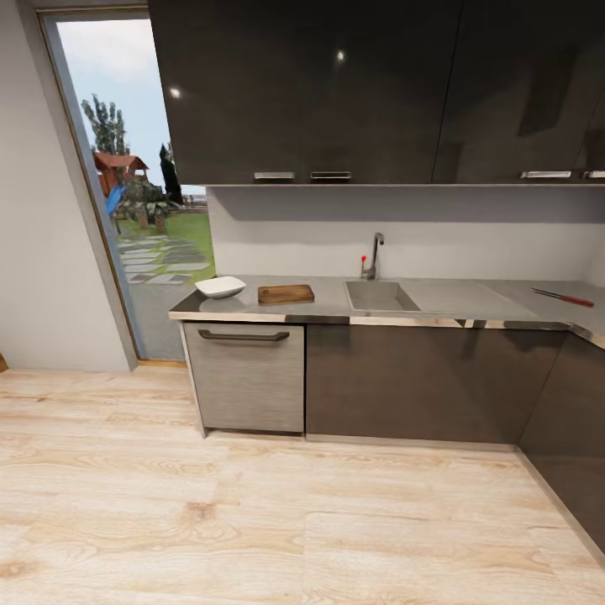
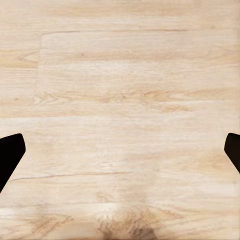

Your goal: In the kitchen, take the Vidalia onion out of the sink, dice it on the chopping board with the paring knife, put the diced onion into the bowl on the countertop, then place both the paring knife and the chopping board into the sink.

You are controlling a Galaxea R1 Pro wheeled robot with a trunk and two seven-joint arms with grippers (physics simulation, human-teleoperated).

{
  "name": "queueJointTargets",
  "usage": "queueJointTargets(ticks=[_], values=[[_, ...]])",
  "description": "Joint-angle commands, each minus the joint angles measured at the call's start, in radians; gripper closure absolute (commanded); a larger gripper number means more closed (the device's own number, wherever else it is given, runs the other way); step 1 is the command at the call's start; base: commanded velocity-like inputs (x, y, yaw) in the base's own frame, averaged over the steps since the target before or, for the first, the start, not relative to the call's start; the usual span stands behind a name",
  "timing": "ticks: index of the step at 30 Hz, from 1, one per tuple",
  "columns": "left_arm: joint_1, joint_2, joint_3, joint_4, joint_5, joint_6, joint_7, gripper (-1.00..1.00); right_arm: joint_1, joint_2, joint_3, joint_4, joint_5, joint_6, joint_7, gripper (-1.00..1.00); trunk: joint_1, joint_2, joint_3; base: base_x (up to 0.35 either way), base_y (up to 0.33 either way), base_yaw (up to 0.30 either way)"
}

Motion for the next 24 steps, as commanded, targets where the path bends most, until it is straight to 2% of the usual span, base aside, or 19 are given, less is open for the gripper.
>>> queueJointTargets(ticks=[1, 14, 24], values=[[0.0, 0.0, 0.001, -0.001, 0.0, -0.002, 0.0, -1.0, 0.0, 0.001, -0.004, 0.001, 0.0, -0.003, 0.001, -1.0, 0.0, 0.0, -0.001, 0.0, 0.0, 0.0], [0.0, -0.002, 0.002, -0.011, 0.004, -0.002, -0.002, -1.0, 0.0, 0.001, -0.006, 0.001, 0.0, -0.004, 0.0, -1.0, 0.0, 0.0, -0.001, 0.0, 0.0, 0.0], [0.0, -0.003, 0.002, -0.01, 0.005, -0.001, 0.001, -1.0, 0.0, 0.001, -0.007, 0.001, 0.0, -0.004, 0.0, -1.0, -0.038, 0.07, 0.03, 0.0, 0.0, 0.0]])
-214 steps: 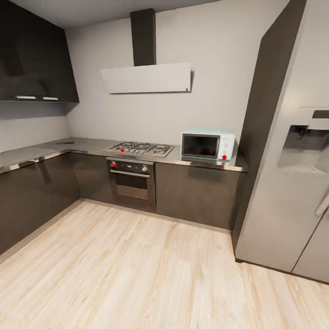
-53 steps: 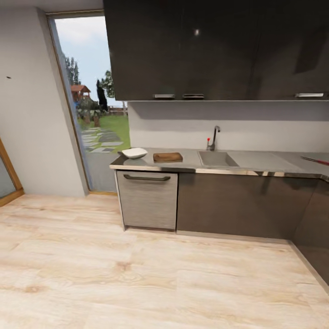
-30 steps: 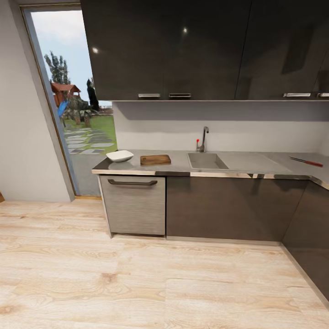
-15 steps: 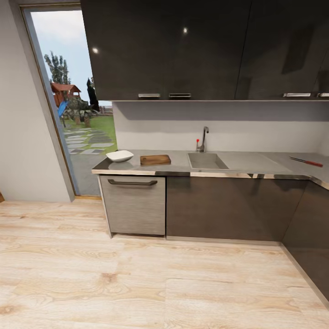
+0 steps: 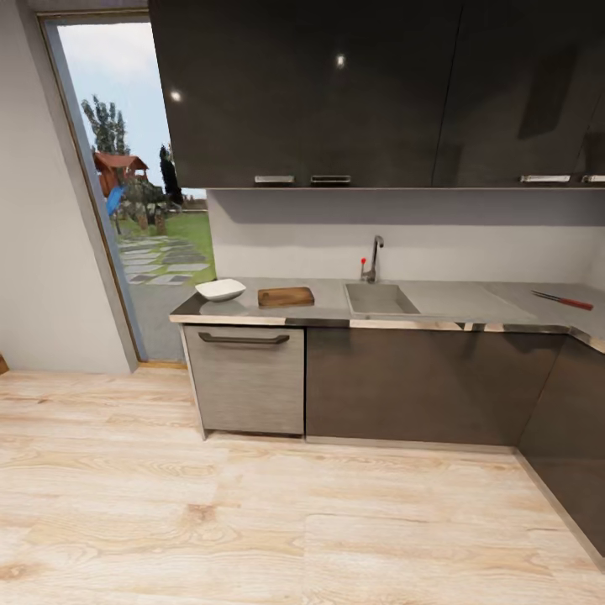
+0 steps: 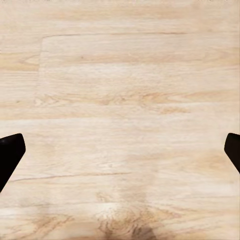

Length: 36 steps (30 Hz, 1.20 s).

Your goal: In the kitchen, take the Vidalia onion out of the sink, dice it on the chopping board with the paring knife, put the diced onion into the bowl on the countertop, then place both the paring knife and the chopping board into the sink.

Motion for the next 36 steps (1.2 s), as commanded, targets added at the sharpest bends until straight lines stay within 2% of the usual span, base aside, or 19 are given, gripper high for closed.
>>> queueJointTargets(ticks=[1, 36], values=[[0.0, 0.0, 0.001, -0.001, 0.001, -0.001, 0.0, -1.0, 0.0, 0.001, -0.005, 0.001, 0.0, -0.003, 0.001, -1.0, -0.004, 0.007, 0.002, 0.0, 0.0, 0.0], [0.0, 0.0, 0.001, -0.001, 0.0, -0.001, 0.002, -1.0, 0.0, 0.001, -0.004, 0.001, 0.0, -0.003, 0.001, -1.0, -0.138, 0.252, 0.112, 0.0, 0.0, 0.0]])
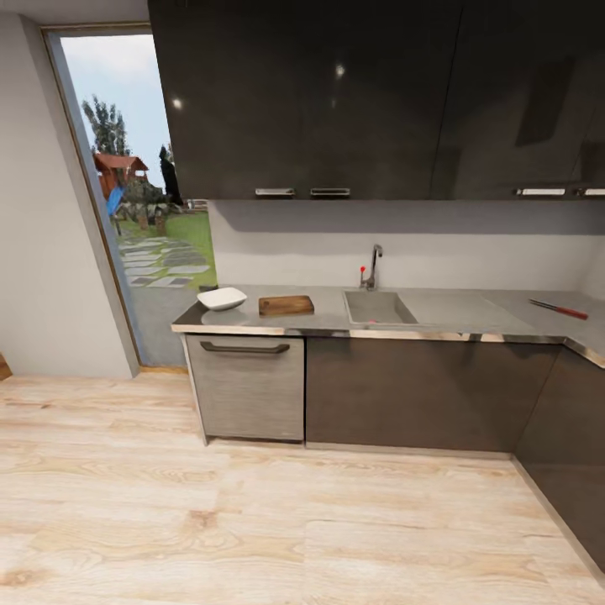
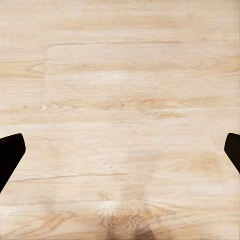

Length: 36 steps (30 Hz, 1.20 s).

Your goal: In the kitchen, take the Vidalia onion out of the sink, dice it on the chopping board with the paring knife, put the diced onion into the bowl on the countertop, then place both the paring knife and the chopping board into the sink.

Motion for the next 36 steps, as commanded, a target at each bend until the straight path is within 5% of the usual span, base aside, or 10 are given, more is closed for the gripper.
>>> queueJointTargets(ticks=[1, 36], values=[[0.0, 0.0, 0.001, -0.001, 0.001, -0.002, 0.0, -1.0, -0.001, 0.001, -0.004, 0.001, 0.0, -0.003, 0.001, -1.0, -0.004, 0.007, 0.002, 0.0, 0.0, 0.0], [0.0, -0.002, 0.001, -0.001, 0.001, -0.001, 0.0, -1.0, 0.0, 0.001, -0.004, 0.001, 0.0, -0.003, 0.001, -1.0, -0.138, 0.252, 0.112, 0.0, 0.0, 0.0]])
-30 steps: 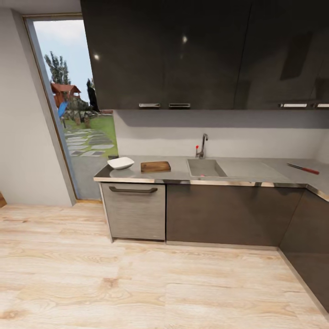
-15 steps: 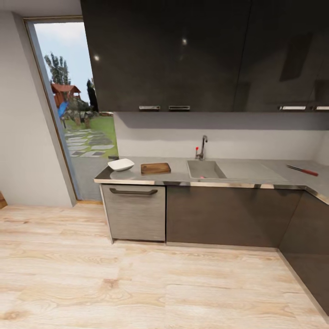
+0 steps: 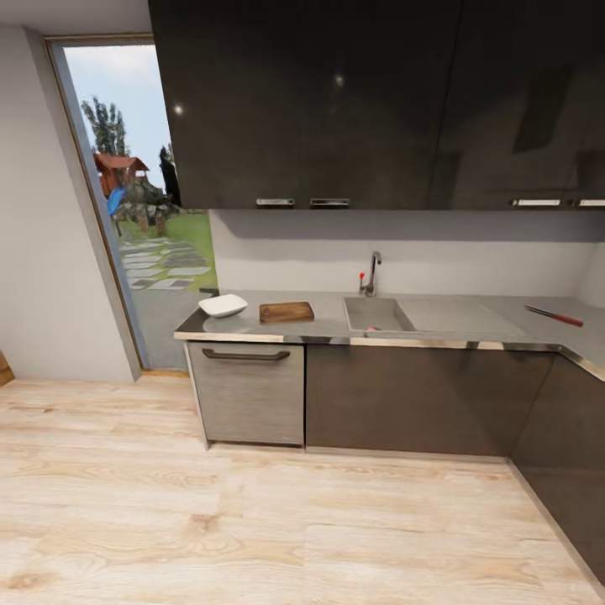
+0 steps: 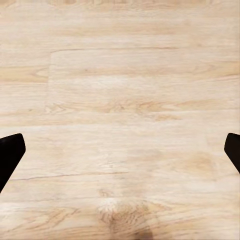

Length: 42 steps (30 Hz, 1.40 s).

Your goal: In the kitchen, take the Vidalia onion out of the sink, dice it on the chopping board with the paring knife, put the diced onion into the bowl on the countertop, then place both the paring knife and the chopping board into the sink.

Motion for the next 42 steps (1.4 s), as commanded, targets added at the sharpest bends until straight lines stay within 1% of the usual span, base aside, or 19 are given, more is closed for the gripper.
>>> queueJointTargets(ticks=[1, 42], values=[[0.0, 0.0, 0.001, -0.001, 0.001, -0.002, 0.0, -1.0, -0.001, 0.001, -0.004, 0.0, 0.0, -0.003, 0.001, -1.0, -0.004, 0.006, 0.002, 0.0, 0.0, 0.0], [0.0, 0.0, 0.001, 0.0, 0.0, -0.002, 0.0, -1.0, -0.001, 0.0, -0.004, 0.0, 0.0, -0.003, 0.0, -1.0, -0.161, 0.293, 0.131, 0.0, 0.0, 0.0]])
